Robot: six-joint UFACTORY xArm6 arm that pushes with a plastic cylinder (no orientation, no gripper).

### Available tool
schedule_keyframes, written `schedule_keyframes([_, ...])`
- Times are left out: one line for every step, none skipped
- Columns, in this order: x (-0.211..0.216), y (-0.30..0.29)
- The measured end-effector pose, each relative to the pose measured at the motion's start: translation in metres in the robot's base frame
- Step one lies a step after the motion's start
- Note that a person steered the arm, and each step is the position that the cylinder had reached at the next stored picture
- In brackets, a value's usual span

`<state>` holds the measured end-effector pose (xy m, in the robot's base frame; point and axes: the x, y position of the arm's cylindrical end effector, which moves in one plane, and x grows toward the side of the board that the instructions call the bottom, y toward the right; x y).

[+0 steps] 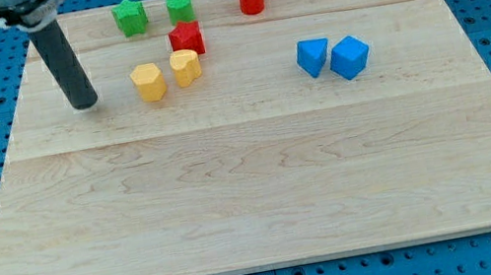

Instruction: Push the red star into the red circle

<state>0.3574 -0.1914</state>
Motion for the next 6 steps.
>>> schedule_keyframes([-0.03,0.061])
schedule_keyframes([-0.046,0.11])
schedule_keyframes([-0.077,0.115])
schedule_keyframes([-0.079,0.168])
schedule_keyframes([-0.091,0.197])
schedule_keyframes([-0.11,0.139])
